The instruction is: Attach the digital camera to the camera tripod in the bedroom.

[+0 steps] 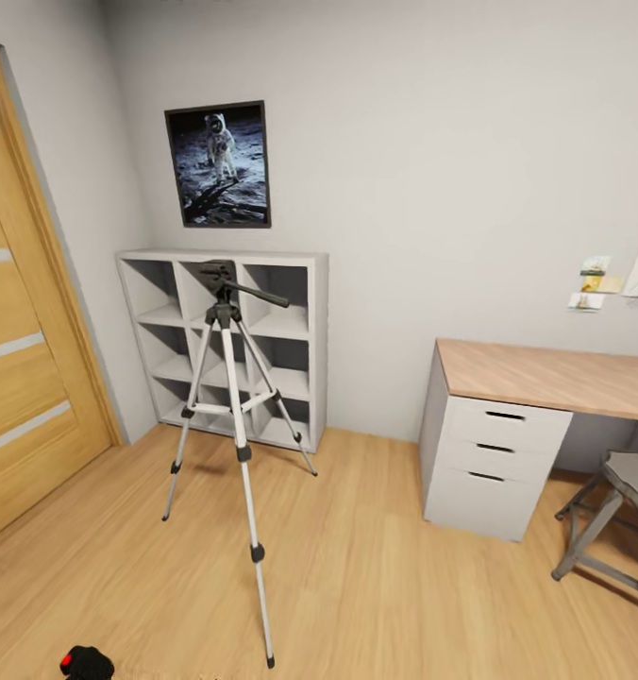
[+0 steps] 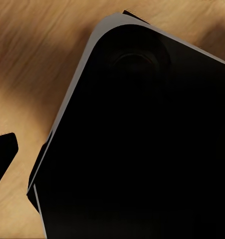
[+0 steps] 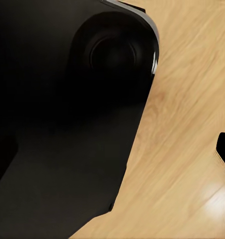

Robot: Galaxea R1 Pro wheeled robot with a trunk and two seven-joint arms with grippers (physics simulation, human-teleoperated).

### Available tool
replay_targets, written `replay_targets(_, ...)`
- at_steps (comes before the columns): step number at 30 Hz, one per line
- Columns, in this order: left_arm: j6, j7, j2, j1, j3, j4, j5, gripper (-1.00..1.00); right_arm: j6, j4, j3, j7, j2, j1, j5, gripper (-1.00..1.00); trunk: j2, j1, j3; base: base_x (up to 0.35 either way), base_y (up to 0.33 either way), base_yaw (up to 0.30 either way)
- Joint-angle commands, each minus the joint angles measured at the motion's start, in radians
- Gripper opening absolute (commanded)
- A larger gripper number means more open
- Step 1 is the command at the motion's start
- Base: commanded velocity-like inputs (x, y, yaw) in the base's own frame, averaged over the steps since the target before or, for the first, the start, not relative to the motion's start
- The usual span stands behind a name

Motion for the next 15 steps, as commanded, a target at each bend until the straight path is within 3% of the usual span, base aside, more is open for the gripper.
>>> replay_targets(1, -0.001, 0.001, 0.0, 0.0, 0.002, -0.002, 0.001, 1.0, -0.003, 0.0, 0.003, 0.0, 0.0, -0.001, 0.001, 1.0, 0.0, 0.0, -0.001, 0.0, 0.0, 0.279)
replay_targets(15, -0.001, 0.001, 0.0, 0.0, 0.002, -0.002, 0.001, 1.0, -0.002, 0.0, 0.003, 0.0, 0.0, 0.0, 0.002, 1.0, 0.0, 0.0, -0.001, 0.0, 0.0, 0.279)
